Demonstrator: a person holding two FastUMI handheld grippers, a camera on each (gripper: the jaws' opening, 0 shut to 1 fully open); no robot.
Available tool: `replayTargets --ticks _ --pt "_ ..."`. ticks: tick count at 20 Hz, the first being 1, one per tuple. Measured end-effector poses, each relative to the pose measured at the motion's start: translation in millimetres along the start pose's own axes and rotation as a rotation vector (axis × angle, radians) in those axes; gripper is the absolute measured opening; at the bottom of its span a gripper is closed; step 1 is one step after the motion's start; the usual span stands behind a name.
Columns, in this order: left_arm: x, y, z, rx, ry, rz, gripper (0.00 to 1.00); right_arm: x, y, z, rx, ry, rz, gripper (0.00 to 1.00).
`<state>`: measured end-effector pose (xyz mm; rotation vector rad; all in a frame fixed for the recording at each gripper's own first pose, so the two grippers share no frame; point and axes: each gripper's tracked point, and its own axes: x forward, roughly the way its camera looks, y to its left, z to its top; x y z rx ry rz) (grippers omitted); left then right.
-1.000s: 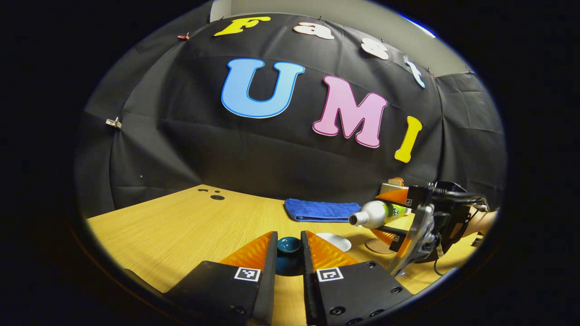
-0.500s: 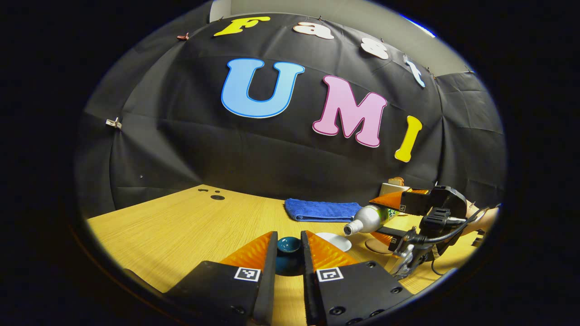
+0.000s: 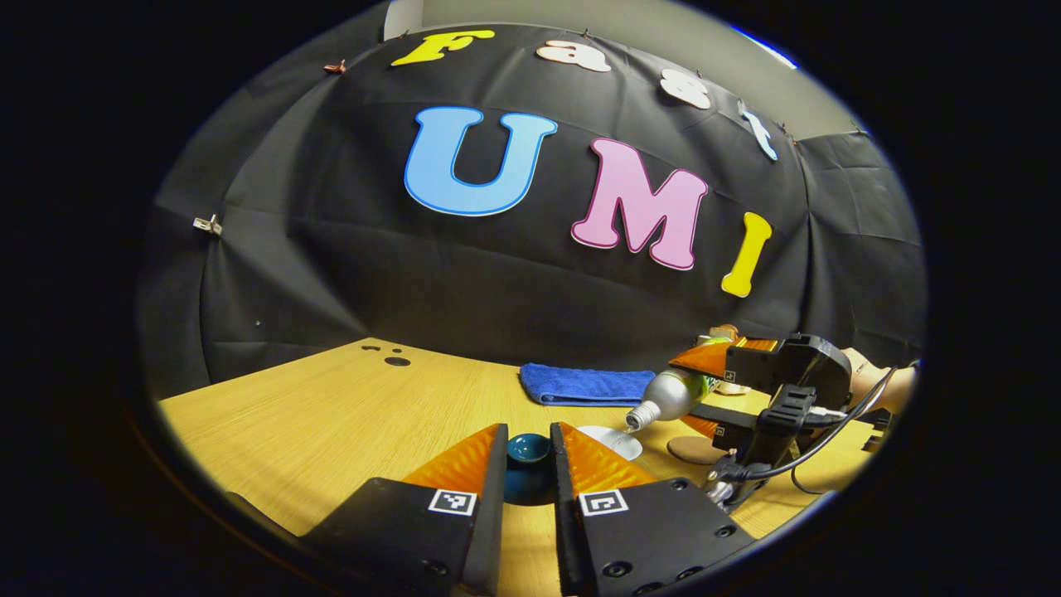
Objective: Open the teacup lid with one hand, grasp the water bottle and pour water into the teacup with the other hand; after pouring, place the water bottle on the coaster and then close the teacup lid.
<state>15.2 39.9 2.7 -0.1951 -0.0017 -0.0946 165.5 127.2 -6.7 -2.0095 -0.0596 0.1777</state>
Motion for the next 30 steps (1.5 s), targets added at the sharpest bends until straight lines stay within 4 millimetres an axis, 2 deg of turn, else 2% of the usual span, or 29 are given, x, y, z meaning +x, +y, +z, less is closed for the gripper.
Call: replayTargets --ticks 4,5,6,11,12,13,18,30 --pt "0.0 0.2 0.1 -0.002 0.0 0.0 0.31 0.9 -3.9 0.5 -0.047 -0.004 -0.01 0.76" --pt "-0.4 0.0 0.5 -0.003 0.0 0.0 0.31 0.9 -4.3 1.7 -0.056 -0.006 -0.012 0.73" --pt "-0.2 0.2 0.2 -0.003 0.0 0.0 0.31 0.9 -5.7 2.7 -0.067 -0.008 -0.013 0.76" --pt "-0.1 0.7 0.5 -0.005 0.001 0.0 0.31 -0.7 -9.3 4.2 -0.159 -0.02 -0.036 0.76" --pt "-0.3 0.5 1.0 -0.005 0.001 0.001 0.31 -0.5 -10.6 2.8 -0.174 -0.022 -0.037 0.8" --pt "-0.9 0.8 0.5 -0.005 0.001 0.001 0.31 1.4 -12.9 3.2 -0.186 -0.022 -0.036 0.76" --pt "-0.7 2.3 1.4 -0.014 0.001 0.002 0.31 3.5 -22.3 5.4 -0.286 -0.038 -0.061 0.76" --pt "-0.4 3.3 1.5 -0.033 0.001 -0.003 0.31 -6.1 -36.6 10.2 -0.512 -0.095 -0.152 0.76"
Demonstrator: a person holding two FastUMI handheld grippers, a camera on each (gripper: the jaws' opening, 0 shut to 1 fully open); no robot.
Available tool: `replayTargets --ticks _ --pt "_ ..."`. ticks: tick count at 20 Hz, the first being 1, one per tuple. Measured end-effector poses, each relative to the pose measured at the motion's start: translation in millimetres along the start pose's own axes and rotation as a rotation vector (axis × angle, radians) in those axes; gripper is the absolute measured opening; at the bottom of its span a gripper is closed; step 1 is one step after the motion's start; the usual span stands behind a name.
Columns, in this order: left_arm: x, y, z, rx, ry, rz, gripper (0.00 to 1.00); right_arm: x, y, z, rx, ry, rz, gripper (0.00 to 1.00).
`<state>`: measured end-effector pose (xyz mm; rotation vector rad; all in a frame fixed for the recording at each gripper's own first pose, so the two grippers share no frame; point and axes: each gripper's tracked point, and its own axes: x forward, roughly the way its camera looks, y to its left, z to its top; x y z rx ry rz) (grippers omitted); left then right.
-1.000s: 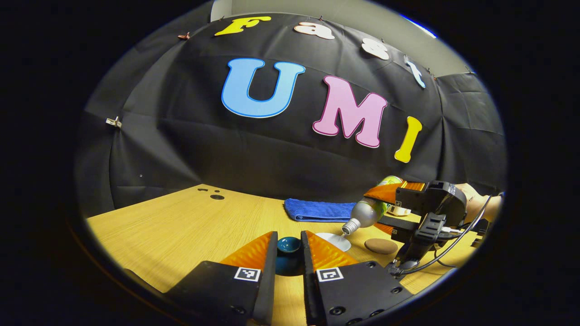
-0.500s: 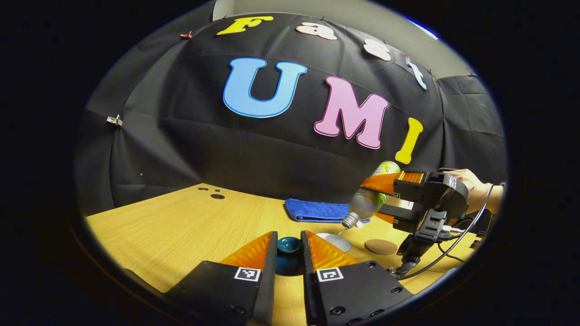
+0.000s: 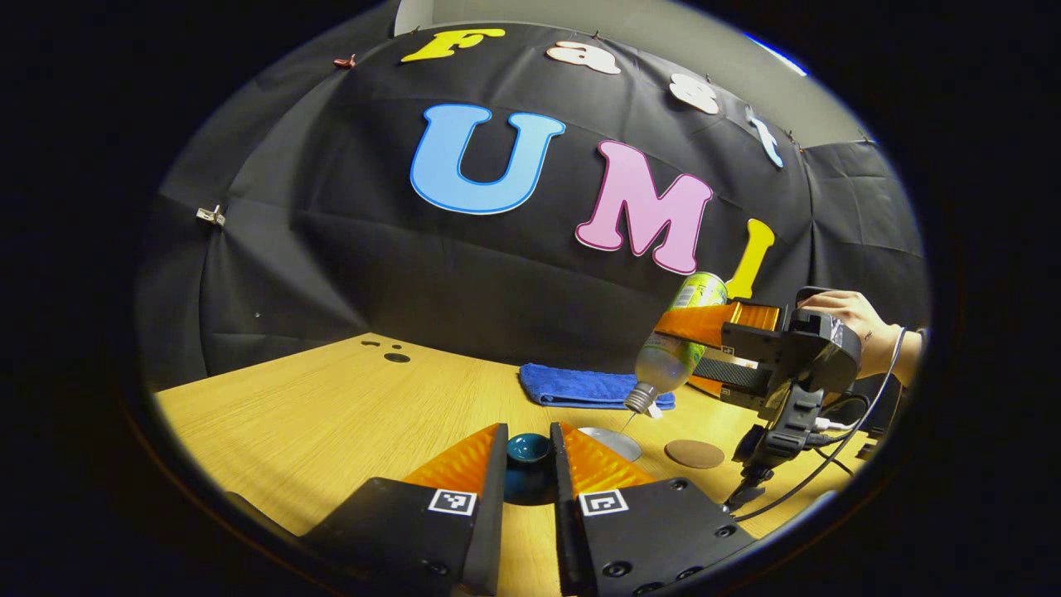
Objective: Open the teacup lid with one hand, grasp the water bottle and pour water into the teacup with the other hand; after pouring, place the water bottle on the coaster and then close the teacup lid.
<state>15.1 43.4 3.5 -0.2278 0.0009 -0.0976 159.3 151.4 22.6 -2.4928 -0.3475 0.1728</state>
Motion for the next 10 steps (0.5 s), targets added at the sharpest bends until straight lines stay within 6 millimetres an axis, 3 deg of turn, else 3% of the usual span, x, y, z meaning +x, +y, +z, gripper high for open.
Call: replayTargets --ticks 5,10 --pt "0.6 0.3 -0.1 0.001 0.001 0.0 0.31 -1.0 -13.9 -2.3 -0.014 -0.003 -0.027 0.76" --pt "-0.6 0.1 -0.9 0.004 0.0 0.001 0.31 -2.7 -13.2 -0.9 -0.018 -0.005 -0.025 0.76"
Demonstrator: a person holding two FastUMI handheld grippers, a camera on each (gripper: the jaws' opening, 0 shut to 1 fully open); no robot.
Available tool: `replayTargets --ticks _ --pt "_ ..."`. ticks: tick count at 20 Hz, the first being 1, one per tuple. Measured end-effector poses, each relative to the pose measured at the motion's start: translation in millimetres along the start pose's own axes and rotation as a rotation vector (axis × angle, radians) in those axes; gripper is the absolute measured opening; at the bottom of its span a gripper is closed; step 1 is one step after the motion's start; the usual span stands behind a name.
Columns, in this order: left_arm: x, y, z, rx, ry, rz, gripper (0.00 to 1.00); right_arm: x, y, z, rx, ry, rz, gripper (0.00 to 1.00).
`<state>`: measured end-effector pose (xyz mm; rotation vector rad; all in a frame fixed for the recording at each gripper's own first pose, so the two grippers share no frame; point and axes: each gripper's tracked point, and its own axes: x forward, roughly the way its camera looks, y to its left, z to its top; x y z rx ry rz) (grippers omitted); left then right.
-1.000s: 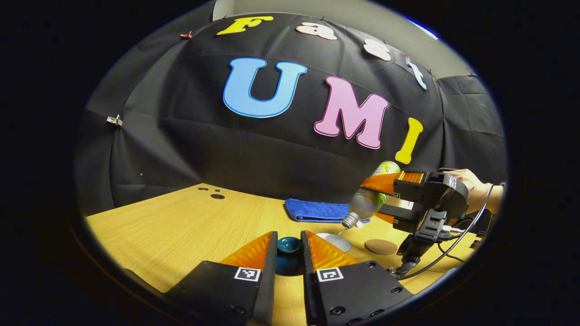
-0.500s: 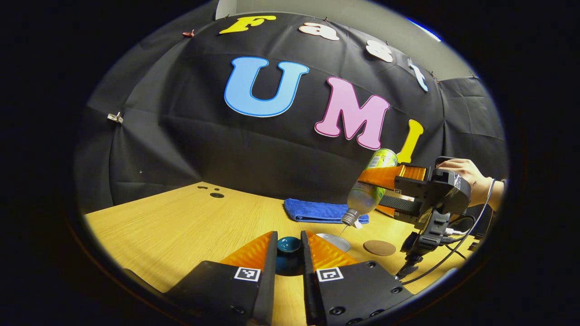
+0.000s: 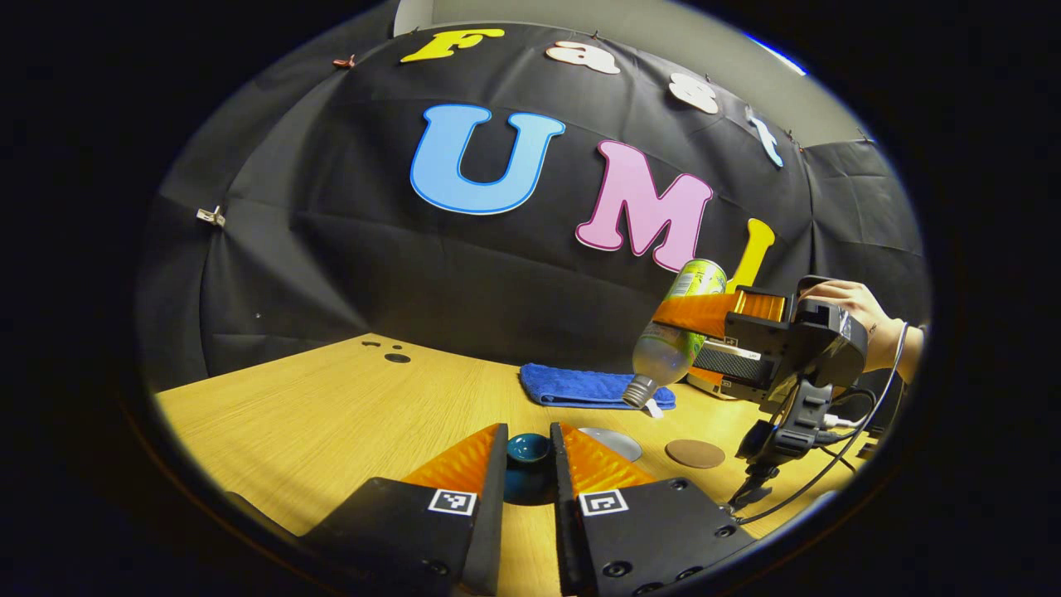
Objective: Open the teacup lid with one hand, grasp the water bottle and pour water into the teacup with the other hand; after pouring, place the water bottle on the coaster and then close the teacup lid.
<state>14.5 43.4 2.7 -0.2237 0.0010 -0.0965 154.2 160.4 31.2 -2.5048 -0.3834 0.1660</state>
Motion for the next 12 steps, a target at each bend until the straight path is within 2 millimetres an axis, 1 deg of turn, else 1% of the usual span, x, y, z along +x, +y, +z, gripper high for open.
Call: replayTargets --ticks 2,3,4,5,6,7,8,9,10,11,12 --pt "0.5 0.4 0.4 -0.001 -0.001 0.001 0.31 0.9 7.0 -0.8 0.032 0.005 0.029 0.77" --pt "0.6 0.7 1.1 -0.001 -0.002 0.003 0.31 -0.1 14.7 1.8 0.089 0.008 0.059 0.76" --pt "0.5 1.4 1.0 -0.001 -0.002 0.004 0.31 -1.1 25.5 3.3 0.182 0.015 0.1 0.77" --pt "0.7 1.5 0.8 -0.001 -0.002 0.005 0.31 -4.5 35.9 5.8 0.298 0.022 0.141 0.74" --pt "0.5 1.5 0.7 -0.001 -0.003 0.007 0.31 -10.1 44.2 7.7 0.412 0.031 0.17 0.77" --pt "0.5 2.1 1.1 0.0 -0.002 0.009 0.31 -14.8 49.4 10.3 0.516 0.046 0.191 0.77" --pt "0.4 2.6 1.2 0.001 -0.003 0.012 0.31 -14.2 56.8 10.9 0.617 0.067 0.216 0.76" --pt "1.1 2.0 1.3 0.001 -0.003 0.012 0.31 -16.7 61.8 13.5 0.716 0.088 0.244 0.77" --pt "1.2 1.8 0.7 0.002 -0.002 0.011 0.31 -15.1 64.2 13.6 0.817 0.104 0.267 0.77" --pt "0.7 2.3 0.9 0.009 -0.002 0.013 0.31 -9.3 60.2 9.5 0.922 0.112 0.285 0.77" --pt "0.5 4.6 1.0 0.016 -0.003 0.02 0.31 -11.4 61.7 13.6 1.036 0.117 0.3 0.77"
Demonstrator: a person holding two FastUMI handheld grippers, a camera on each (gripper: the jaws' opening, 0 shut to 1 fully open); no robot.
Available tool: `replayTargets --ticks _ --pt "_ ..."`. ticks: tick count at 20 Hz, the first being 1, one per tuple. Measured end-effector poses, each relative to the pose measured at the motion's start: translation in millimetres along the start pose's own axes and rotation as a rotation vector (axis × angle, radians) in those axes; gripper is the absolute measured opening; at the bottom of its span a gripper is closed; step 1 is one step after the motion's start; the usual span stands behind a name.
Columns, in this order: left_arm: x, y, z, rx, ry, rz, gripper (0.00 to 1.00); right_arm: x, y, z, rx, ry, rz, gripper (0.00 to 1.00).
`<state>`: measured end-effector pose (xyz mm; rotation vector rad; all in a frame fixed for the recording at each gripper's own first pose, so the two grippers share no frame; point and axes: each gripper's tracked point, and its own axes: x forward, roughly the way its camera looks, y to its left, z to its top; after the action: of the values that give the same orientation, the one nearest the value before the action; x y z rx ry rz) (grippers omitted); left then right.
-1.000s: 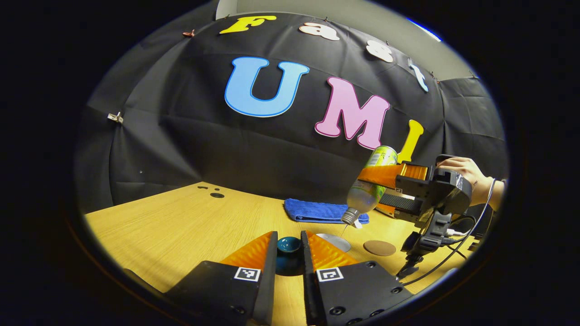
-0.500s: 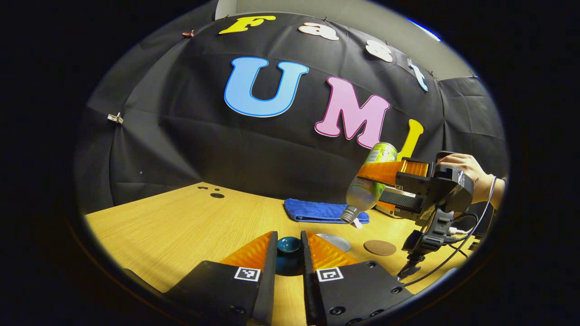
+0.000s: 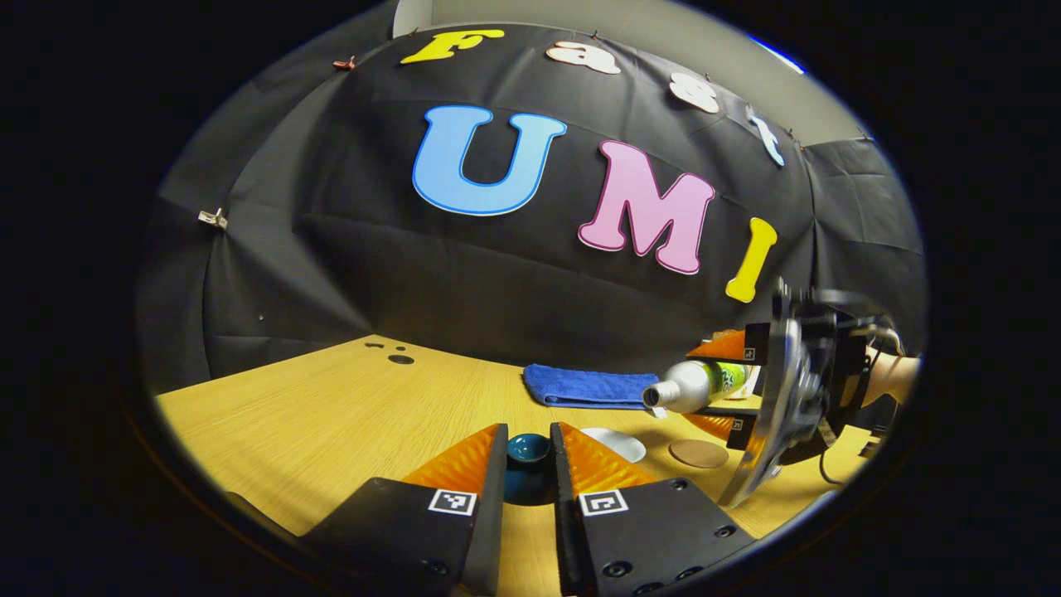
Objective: Open the teacup lid with one hand, grasp the water bottle and pour water into the teacup with the other hand; after pouring, place the water bottle on the coaster and then close the teacup lid.
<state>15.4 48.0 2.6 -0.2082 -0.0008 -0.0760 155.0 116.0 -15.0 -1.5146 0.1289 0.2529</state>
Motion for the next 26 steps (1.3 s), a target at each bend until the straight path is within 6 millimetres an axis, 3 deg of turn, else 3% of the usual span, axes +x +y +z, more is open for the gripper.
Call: replayTargets --ticks 2,7,11,14,17,21,26 --pt "-0.6 3.0 0.1 0.006 -0.002 0.009 0.31 -4.8 4.9 3.6 0.267 -0.019 0.049 0.77" --pt "-0.2 3.5 0.9 0.016 -0.002 0.016 0.31 -20.8 -6.4 19.1 0.976 -0.189 0.136 0.77" --pt "-0.1 3.0 1.0 0.025 -0.002 0.016 0.31 -17.2 -9.5 7.2 1.307 -0.271 0.102 0.77" --pt "-0.2 3.2 -0.1 0.033 -0.001 0.02 0.31 -5.1 6.5 5.7 1.466 -0.247 0.121 0.77" --pt "-0.2 3.0 0.0 0.037 -0.001 0.021 0.31 -0.7 10.1 -1.4 1.565 -0.236 0.108 0.77" --pt "1.0 3.0 -1.1 0.05 0.0 0.024 0.31 8.4 23.5 1.1 1.58 -0.227 0.104 0.77" --pt "0.9 1.0 -1.4 0.07 0.001 0.024 0.31 11.7 22.4 2.1 1.549 -0.243 0.092 0.77"
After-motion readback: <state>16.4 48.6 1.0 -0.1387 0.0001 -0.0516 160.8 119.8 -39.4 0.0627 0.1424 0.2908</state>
